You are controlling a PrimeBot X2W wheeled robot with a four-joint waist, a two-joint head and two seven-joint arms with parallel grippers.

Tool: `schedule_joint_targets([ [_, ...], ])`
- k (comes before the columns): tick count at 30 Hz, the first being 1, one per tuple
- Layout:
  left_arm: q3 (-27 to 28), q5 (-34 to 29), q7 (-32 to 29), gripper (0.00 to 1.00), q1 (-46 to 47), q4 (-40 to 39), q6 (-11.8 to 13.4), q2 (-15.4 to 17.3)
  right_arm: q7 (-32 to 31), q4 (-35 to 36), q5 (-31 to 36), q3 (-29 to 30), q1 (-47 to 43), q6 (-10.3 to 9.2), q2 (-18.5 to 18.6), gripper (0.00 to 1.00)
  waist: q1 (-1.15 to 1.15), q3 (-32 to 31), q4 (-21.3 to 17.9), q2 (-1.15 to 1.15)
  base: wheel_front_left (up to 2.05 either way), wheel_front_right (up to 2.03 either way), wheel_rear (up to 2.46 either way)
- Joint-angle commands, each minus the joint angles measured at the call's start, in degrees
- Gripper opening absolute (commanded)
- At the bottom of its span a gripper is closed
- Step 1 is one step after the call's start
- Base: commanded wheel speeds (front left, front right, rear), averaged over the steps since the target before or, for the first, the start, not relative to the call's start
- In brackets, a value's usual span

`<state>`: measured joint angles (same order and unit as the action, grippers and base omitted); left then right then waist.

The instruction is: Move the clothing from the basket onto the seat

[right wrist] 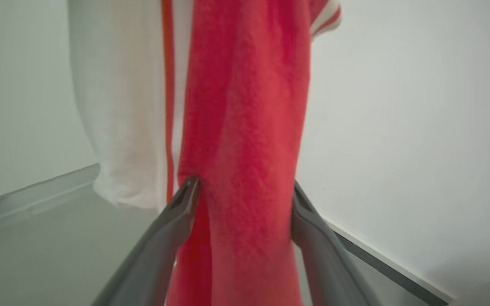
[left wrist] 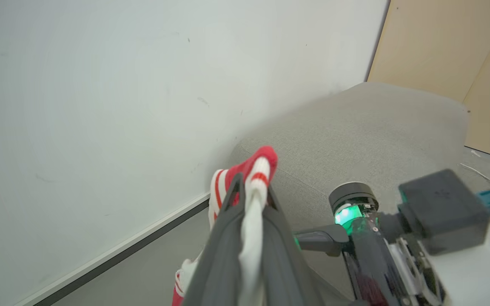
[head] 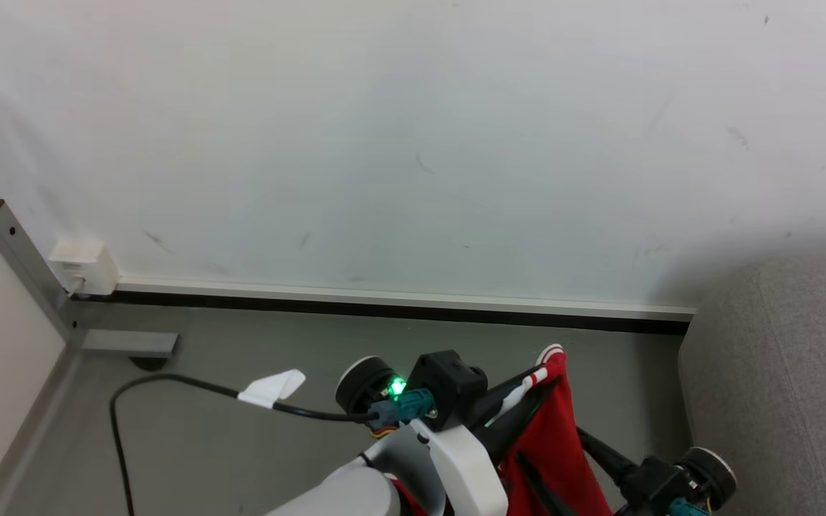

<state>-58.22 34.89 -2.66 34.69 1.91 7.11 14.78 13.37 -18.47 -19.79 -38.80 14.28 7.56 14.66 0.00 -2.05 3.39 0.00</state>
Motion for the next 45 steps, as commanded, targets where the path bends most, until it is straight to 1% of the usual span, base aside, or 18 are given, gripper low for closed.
schedule_joint_targets([
  [1, -0.1, 0.2, -0.1, 0.00, 0.2, -0.3, 0.2, -0.3, -0.6, -1.3, -2.2, -0.6, 1.7, -0.14, -0.5, 0.08, 0.00, 0.0, 0.1, 0.00, 0.00, 0.00, 0.00],
  [2, -0.1, 0.2, -0.2, 0.00, 0.1, -0.2, 0.3, -0.3, -0.8, -2.2, -3.6, -1.4, 2.2, -0.14, -0.5, 0.00, 0.00, 0.0, 0.1, 0.00, 0.00, 0.00, 0.00],
  [5, 0.1, 0.4, 0.1, 0.00, -0.7, 0.8, 0.9, 0.1, -0.2, -3.5, -6.7, -0.9, 3.4, -0.14, -0.4, 0.00, 0.00, 0.2, -0.3, 0.00, 0.00, 0.00, 0.00],
  [6, 0.2, 0.3, 0.3, 0.15, -0.9, 1.2, 1.1, 0.3, 0.1, -3.6, -7.3, -0.5, 3.6, -0.14, -0.2, 0.00, 0.00, 0.3, -0.6, 0.00, 0.00, 0.00, 0.00],
  [7, 0.3, 0.1, 0.7, 0.38, -1.1, 1.6, 1.4, 0.5, 0.3, -3.6, -7.9, 0.1, 3.8, -0.14, 0.1, 0.00, 0.00, 0.5, -1.0, 0.00, 0.00, 0.00, 0.00],
  [8, 0.4, 0.4, 0.9, 0.92, -1.5, 2.1, 1.6, 0.5, 0.5, -3.6, -8.6, 0.8, 4.0, -0.14, 0.5, 0.00, 0.00, 0.6, -1.4, 0.00, 0.00, 0.00, 0.00],
  [9, 0.7, 0.2, 1.5, 1.00, -1.7, 2.7, 1.9, 0.7, 0.6, -3.2, -9.3, 1.6, 4.1, -0.14, 0.9, 0.00, 0.00, 0.8, -2.0, 0.00, 0.00, 0.00, 0.00],
  [14, 1.5, 0.0, 3.2, 1.00, -2.3, 5.9, 2.8, 1.0, 0.7, -1.3, -11.9, 7.5, 4.4, -0.14, 3.6, 0.00, 0.00, 2.2, -5.8, 0.00, 0.00, 0.00, 0.00],
  [15, 1.6, 0.3, 3.6, 1.00, -2.5, 6.4, 2.6, 0.8, 0.5, -0.6, -12.5, 8.8, 4.4, -0.14, 4.1, 0.00, 0.00, 2.5, -6.7, 0.00, 0.00, 0.00, 0.00],
  [16, 1.6, 0.3, 3.6, 1.00, -2.5, 6.4, 2.6, 0.8, 0.5, -0.6, -12.5, 8.8, 4.4, -0.14, 4.1, 0.00, 0.00, 2.5, -6.7, 0.00, 0.00, 0.00, 0.00],
  [21, 1.4, -0.2, 4.9, 1.00, -0.9, 8.5, 2.0, -0.1, -0.7, 2.5, -14.1, 16.1, 5.3, -0.14, 6.7, 0.00, 0.00, 5.3, -12.0, 0.00, 0.00, 0.00, 0.00],
  [26, 1.6, -0.7, 6.0, 1.00, 0.9, 10.1, 1.3, -0.9, -2.4, 6.1, -14.5, 21.6, 5.5, -0.14, 7.7, 0.00, 0.00, 8.6, -16.8, 0.00, 0.00, 0.00, 0.00],
  [30, 1.3, -1.3, 6.4, 1.00, 3.2, 10.5, 0.5, -1.5, -3.3, 8.3, -13.8, 25.0, 6.5, -0.14, 7.6, 0.00, 0.00, 11.8, -19.3, 0.00, 0.00, 0.00, 0.00],
  [34, 1.3, -2.4, 6.8, 1.00, 5.7, 10.9, -0.2, -1.6, -4.3, 9.1, -12.3, 28.9, 9.3, -0.14, 7.4, 0.00, 0.00, 15.7, -20.0, 0.00, 0.00, 0.00, 0.00],
  [37, 1.2, -3.3, 7.8, 1.00, 8.1, 10.6, -1.4, -1.7, -5.6, 8.9, -11.5, 32.8, 13.5, -0.14, 7.7, 0.00, 0.00, 19.2, -19.7, 0.00, 0.00, 0.00, 0.00],
  [40, 0.9, -4.6, 7.9, 1.00, 10.7, 10.3, -2.3, -1.9, -7.3, 8.2, -9.6, 37.2, 18.8, -0.14, 9.2, 0.00, 0.00, 23.0, -18.8, 0.00, 0.00, 0.00, 0.00],
  [45, 0.7, -6.2, 8.6, 1.00, 14.9, 10.2, -3.6, -1.7, -11.0, 5.2, -8.8, 45.3, 29.9, -0.14, 11.9, 0.00, 0.00, 29.1, -16.8, 0.00, 0.00, 0.00, 0.00],
])
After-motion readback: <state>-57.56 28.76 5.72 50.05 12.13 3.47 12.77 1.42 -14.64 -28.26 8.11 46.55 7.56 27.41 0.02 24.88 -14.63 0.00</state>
